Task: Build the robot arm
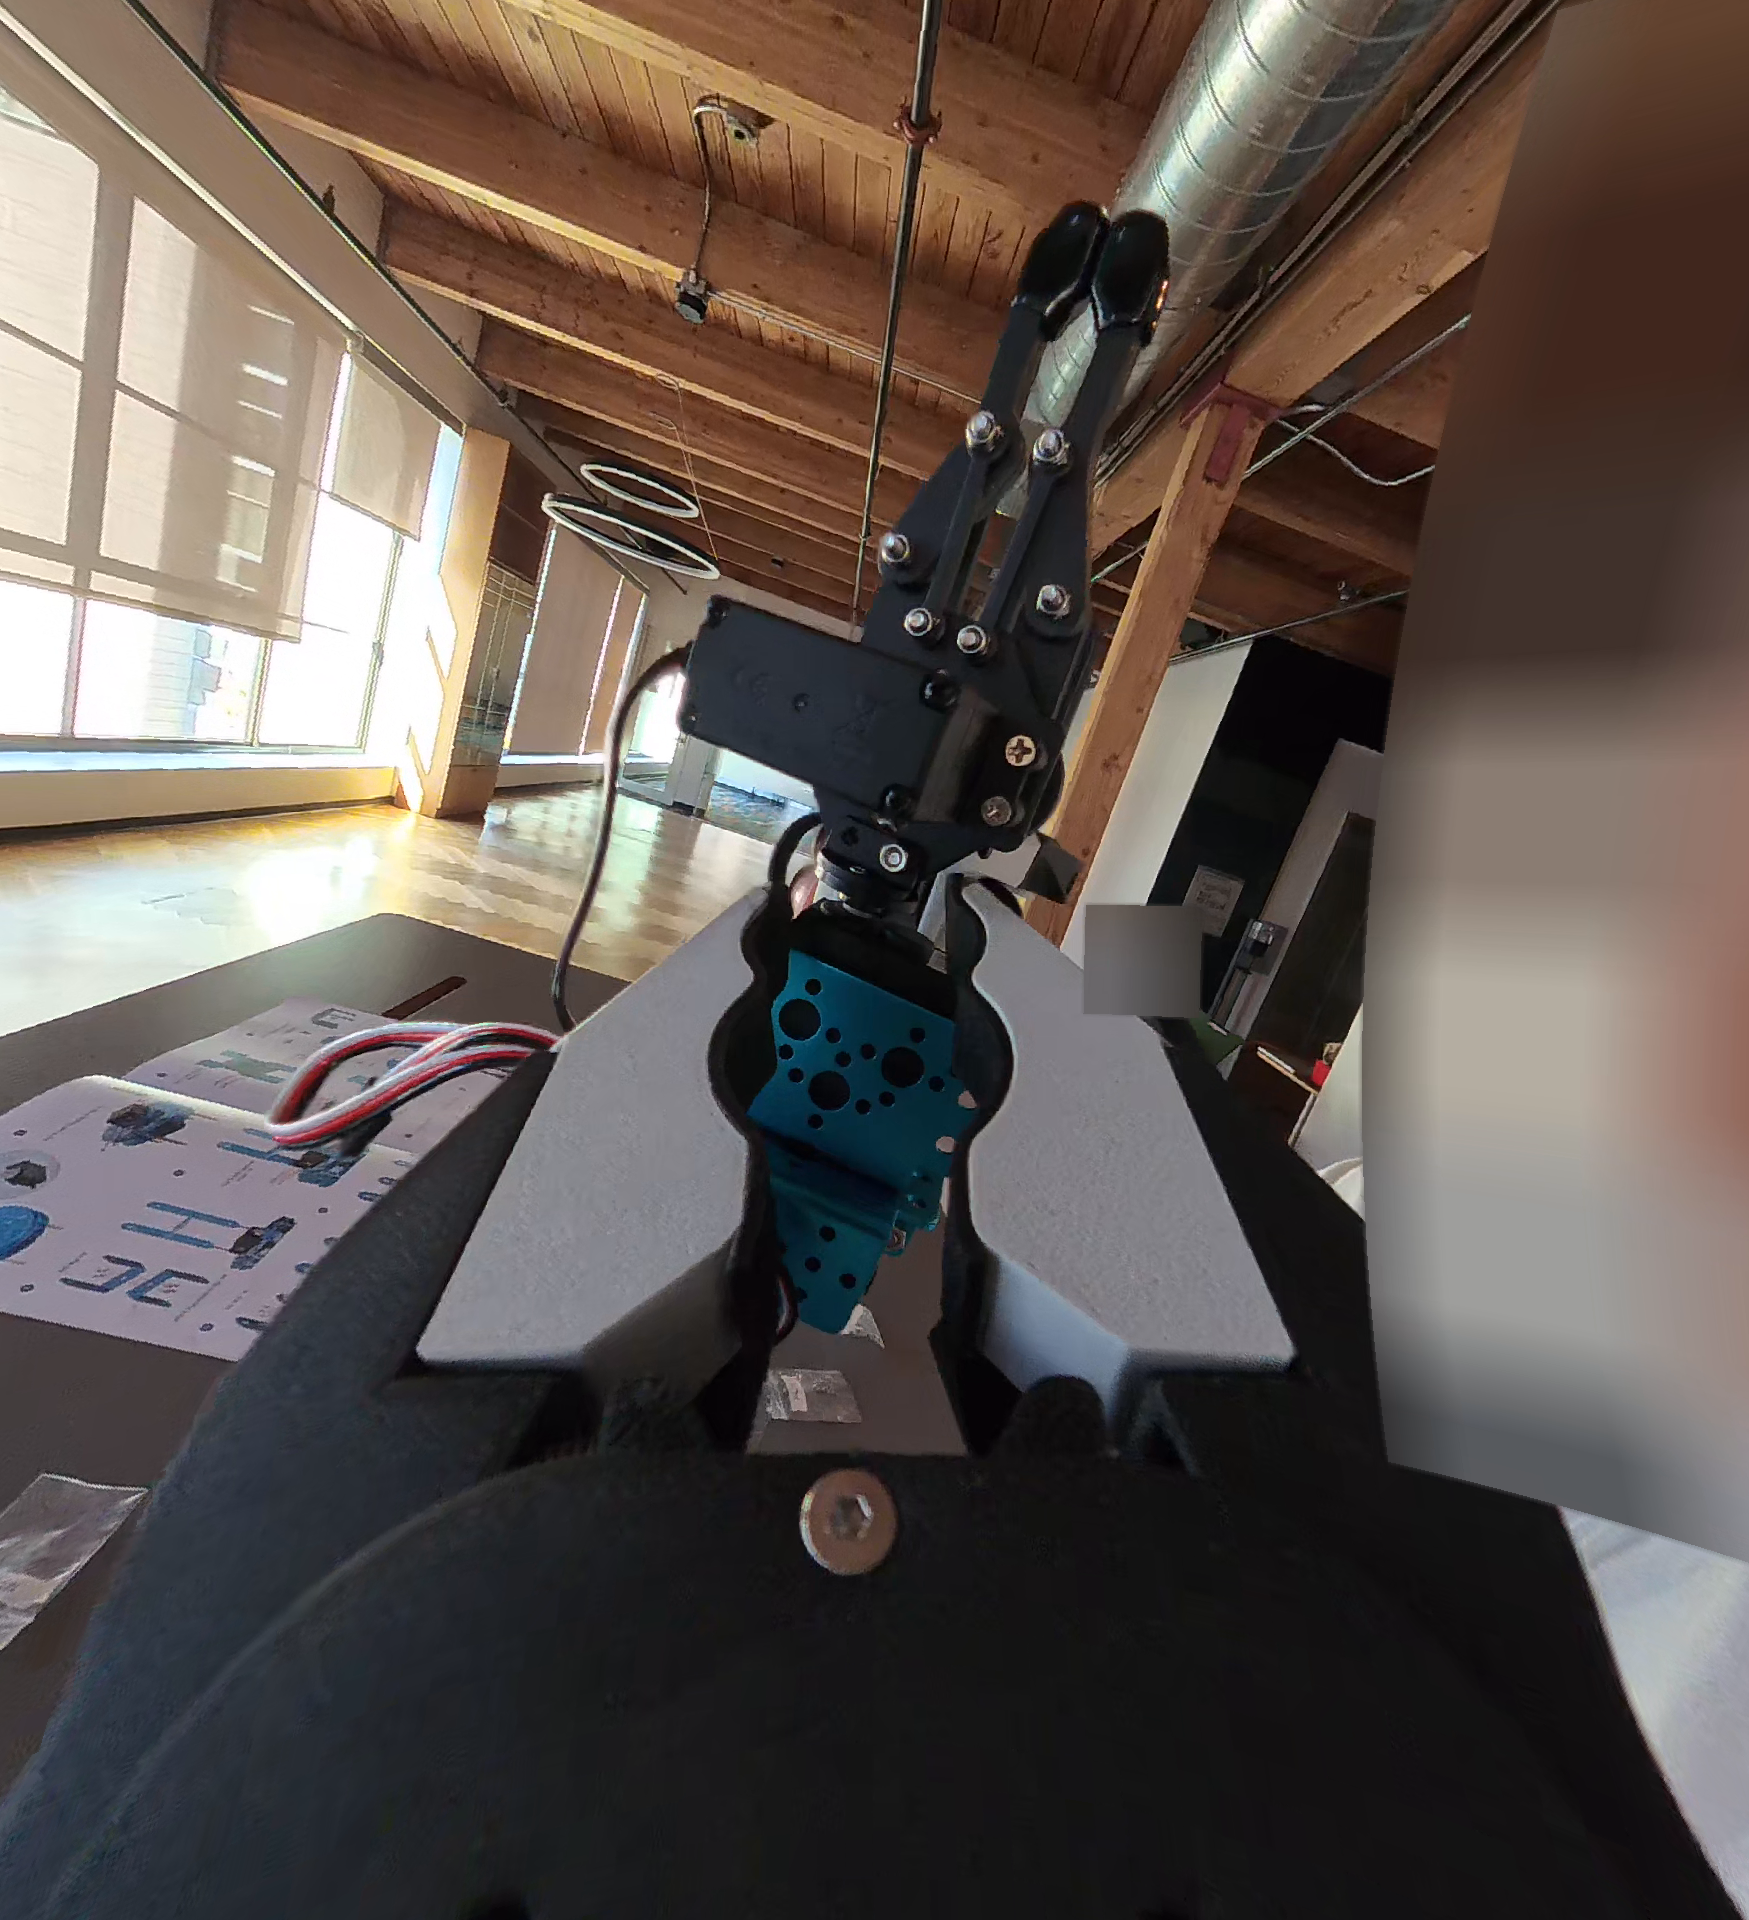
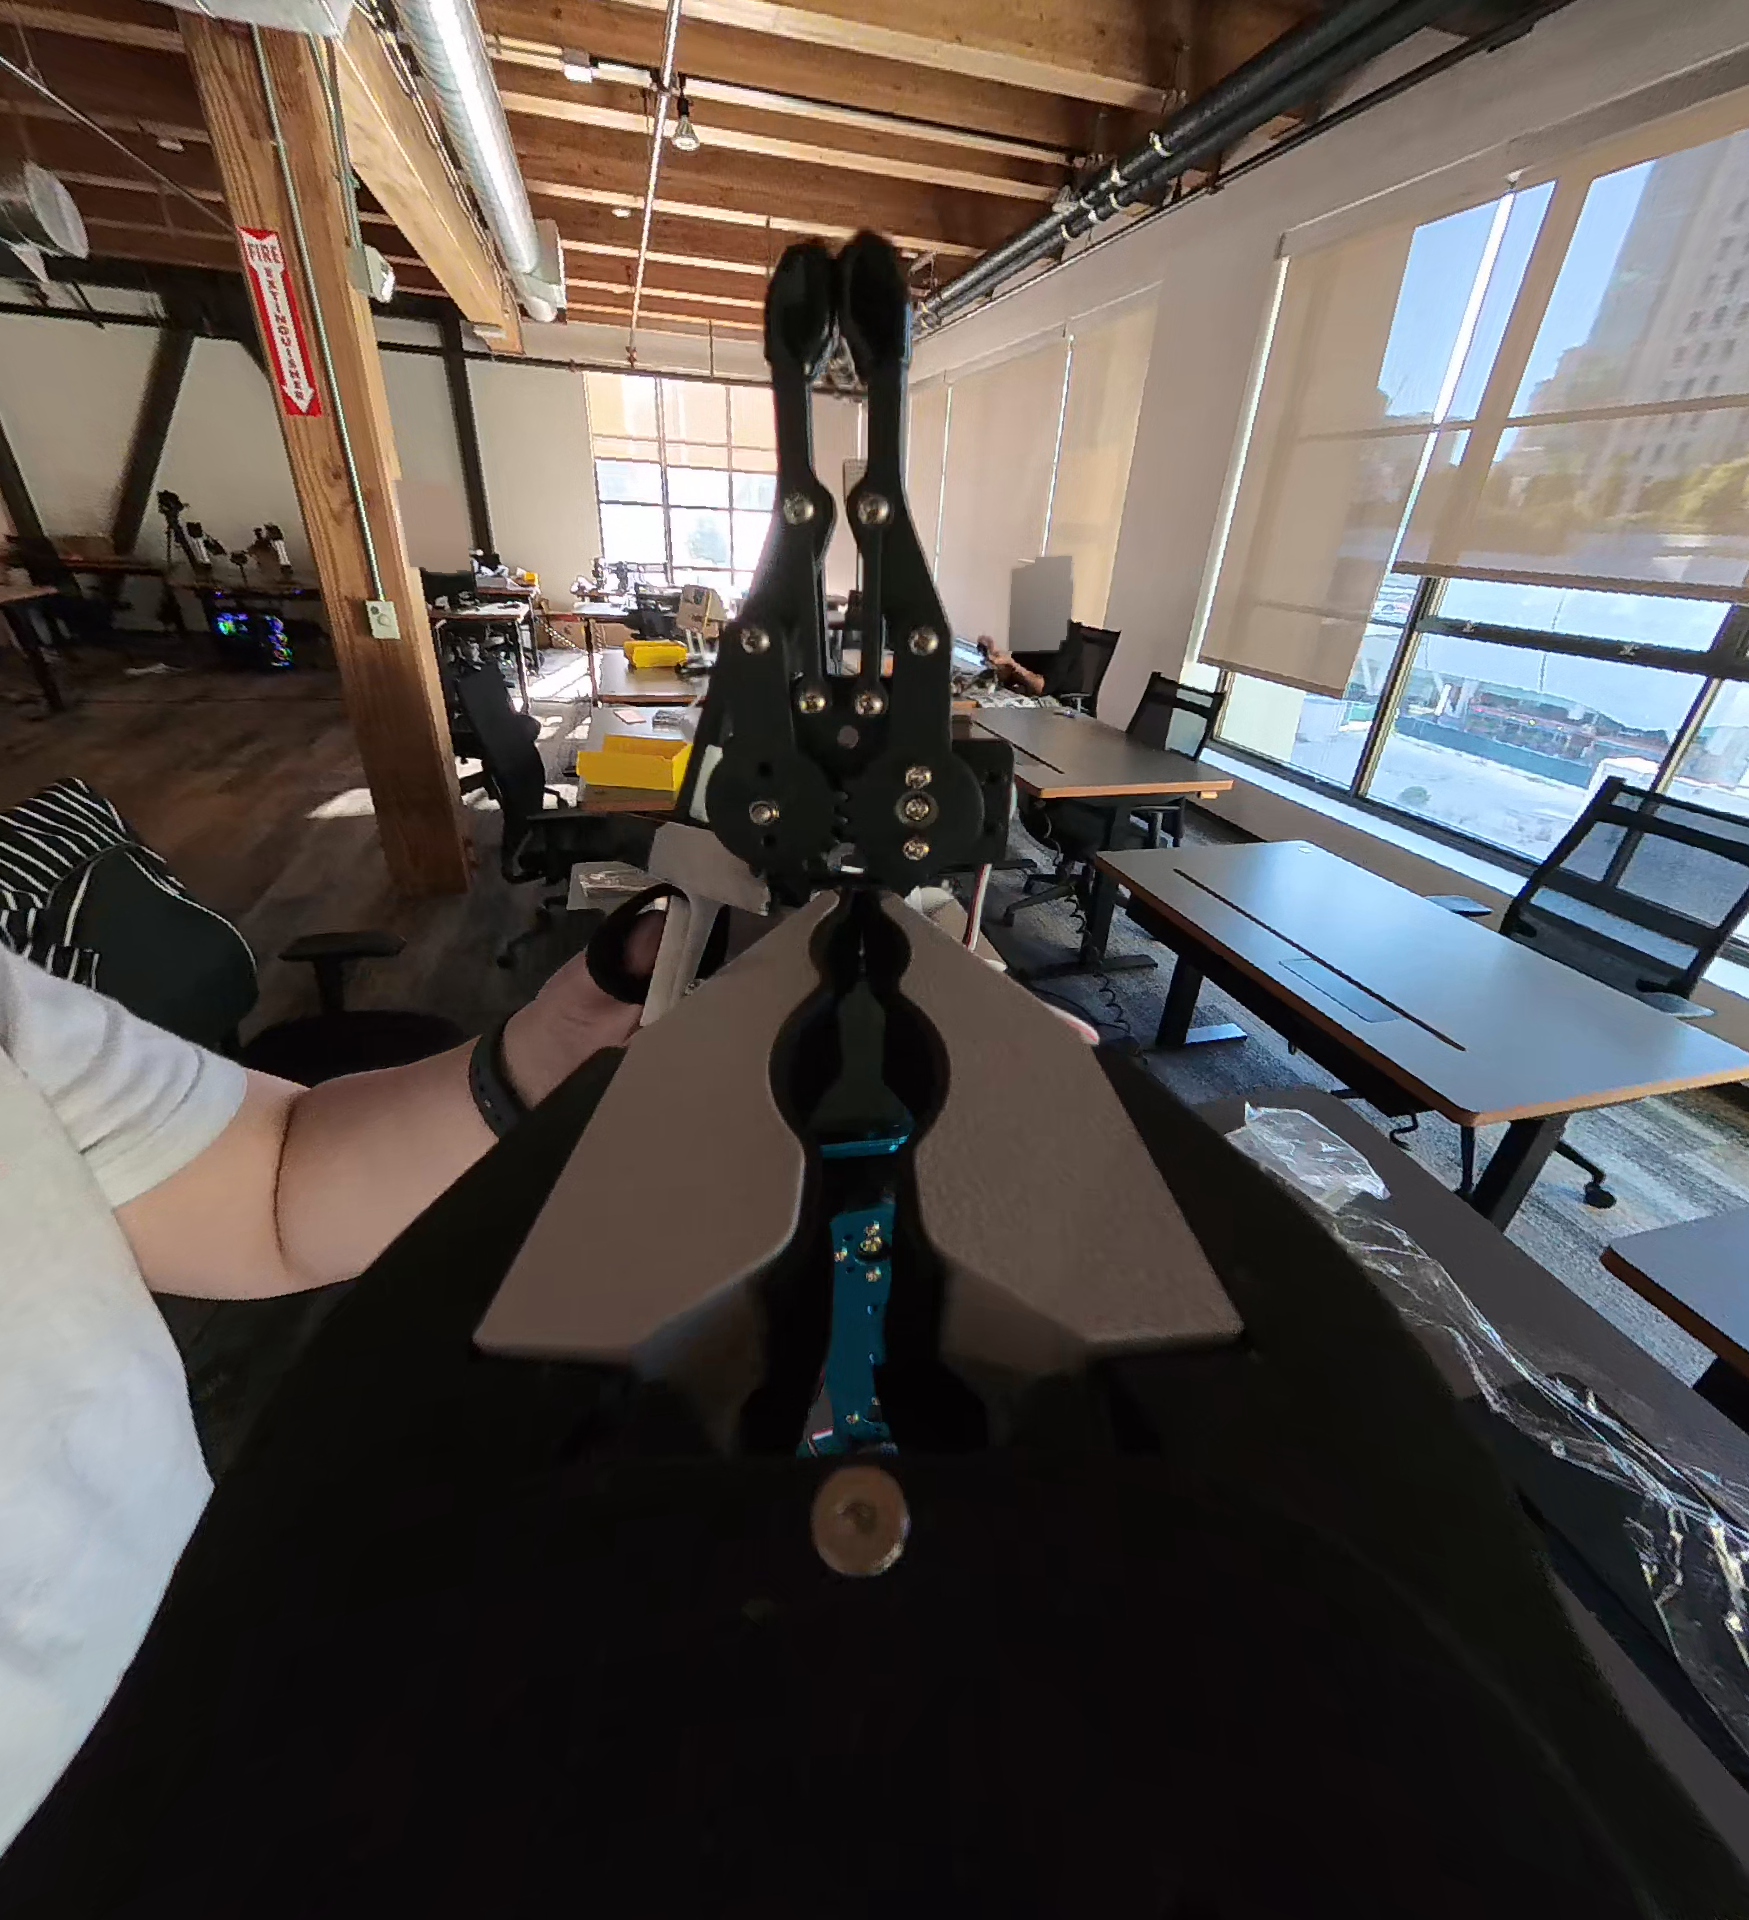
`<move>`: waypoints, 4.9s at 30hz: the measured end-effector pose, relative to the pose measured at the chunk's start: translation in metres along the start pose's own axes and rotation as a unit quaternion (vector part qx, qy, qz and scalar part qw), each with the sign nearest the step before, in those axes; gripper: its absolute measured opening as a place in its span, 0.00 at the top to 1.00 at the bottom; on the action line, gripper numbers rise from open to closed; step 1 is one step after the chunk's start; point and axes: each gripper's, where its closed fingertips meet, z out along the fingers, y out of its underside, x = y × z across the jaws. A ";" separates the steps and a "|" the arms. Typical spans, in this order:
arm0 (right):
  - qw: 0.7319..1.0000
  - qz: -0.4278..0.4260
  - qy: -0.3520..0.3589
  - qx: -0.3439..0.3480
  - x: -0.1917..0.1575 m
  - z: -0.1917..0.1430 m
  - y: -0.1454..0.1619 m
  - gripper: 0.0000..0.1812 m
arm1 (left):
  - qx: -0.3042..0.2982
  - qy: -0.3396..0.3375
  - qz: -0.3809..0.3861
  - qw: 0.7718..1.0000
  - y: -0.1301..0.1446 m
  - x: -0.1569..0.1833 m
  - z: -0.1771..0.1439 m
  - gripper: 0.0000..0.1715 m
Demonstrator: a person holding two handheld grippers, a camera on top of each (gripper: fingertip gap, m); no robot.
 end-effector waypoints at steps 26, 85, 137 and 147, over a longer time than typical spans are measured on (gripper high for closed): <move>0.999 -0.022 0.038 -0.011 -0.003 -0.010 -0.002 1.00 | 0.017 -0.006 -0.010 1.000 0.001 0.002 -0.010 0.79; 0.895 -0.103 0.434 -0.014 0.086 -0.150 -0.001 0.98 | -0.035 -0.349 0.219 0.911 0.018 0.010 -0.047 0.62; 0.752 -0.097 0.610 -0.228 0.153 -0.239 0.077 0.91 | -0.200 -0.736 0.248 0.598 -0.083 -0.034 -0.257 0.46; 0.703 -0.024 0.665 -0.249 0.066 -0.245 0.133 0.86 | -0.275 -0.746 0.423 0.434 -0.172 -0.042 -0.301 0.43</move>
